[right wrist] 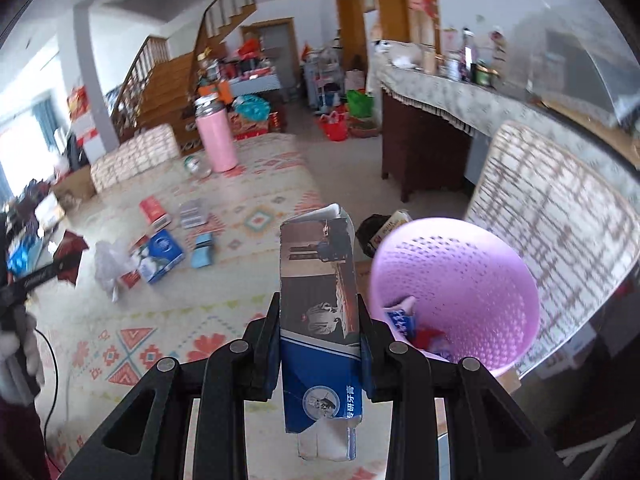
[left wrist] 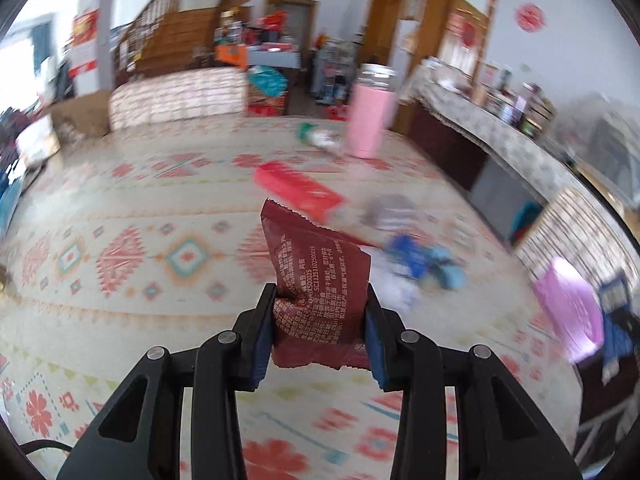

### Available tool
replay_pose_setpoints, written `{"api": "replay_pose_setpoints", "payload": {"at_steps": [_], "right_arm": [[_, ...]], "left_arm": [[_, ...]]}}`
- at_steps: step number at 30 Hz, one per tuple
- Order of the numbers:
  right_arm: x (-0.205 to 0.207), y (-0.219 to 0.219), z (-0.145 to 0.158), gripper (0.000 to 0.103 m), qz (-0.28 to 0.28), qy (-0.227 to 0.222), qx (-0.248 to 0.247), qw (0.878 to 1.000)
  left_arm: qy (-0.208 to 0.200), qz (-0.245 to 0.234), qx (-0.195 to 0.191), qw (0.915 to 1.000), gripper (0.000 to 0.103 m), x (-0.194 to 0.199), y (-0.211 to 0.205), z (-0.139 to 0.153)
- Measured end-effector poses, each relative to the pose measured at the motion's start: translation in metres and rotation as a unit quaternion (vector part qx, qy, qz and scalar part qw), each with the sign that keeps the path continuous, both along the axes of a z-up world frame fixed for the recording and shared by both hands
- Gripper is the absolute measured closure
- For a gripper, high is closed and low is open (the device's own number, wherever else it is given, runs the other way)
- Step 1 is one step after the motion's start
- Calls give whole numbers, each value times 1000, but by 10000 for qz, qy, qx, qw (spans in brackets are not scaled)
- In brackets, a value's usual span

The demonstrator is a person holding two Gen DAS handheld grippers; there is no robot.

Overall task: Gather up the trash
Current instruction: 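Carry the snack bag and milk carton to the pink wastebasket and open both tools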

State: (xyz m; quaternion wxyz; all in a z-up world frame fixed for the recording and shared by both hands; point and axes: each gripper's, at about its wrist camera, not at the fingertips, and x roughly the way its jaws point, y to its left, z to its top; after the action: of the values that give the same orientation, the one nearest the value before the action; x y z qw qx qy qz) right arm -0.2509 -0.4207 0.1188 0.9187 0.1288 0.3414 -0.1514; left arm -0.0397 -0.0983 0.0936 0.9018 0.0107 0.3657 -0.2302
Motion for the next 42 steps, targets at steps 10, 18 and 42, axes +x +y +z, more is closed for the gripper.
{"api": "replay_pose_setpoints", "payload": {"at_steps": [10, 18, 42], "right_arm": [[-31, -70, -20, 70, -419, -268, 662, 9966], [-36, -136, -25, 70, -763, -510, 1080, 9899], [-13, -201, -49, 46, -1137, -543, 1132, 9856]], "left_arm": [[-102, -1603, 72, 9870, 65, -65, -134, 35], [479, -2423, -80, 9690, 65, -72, -251, 27], [661, -2751, 173, 9590, 35, -81, -353, 14]]}}
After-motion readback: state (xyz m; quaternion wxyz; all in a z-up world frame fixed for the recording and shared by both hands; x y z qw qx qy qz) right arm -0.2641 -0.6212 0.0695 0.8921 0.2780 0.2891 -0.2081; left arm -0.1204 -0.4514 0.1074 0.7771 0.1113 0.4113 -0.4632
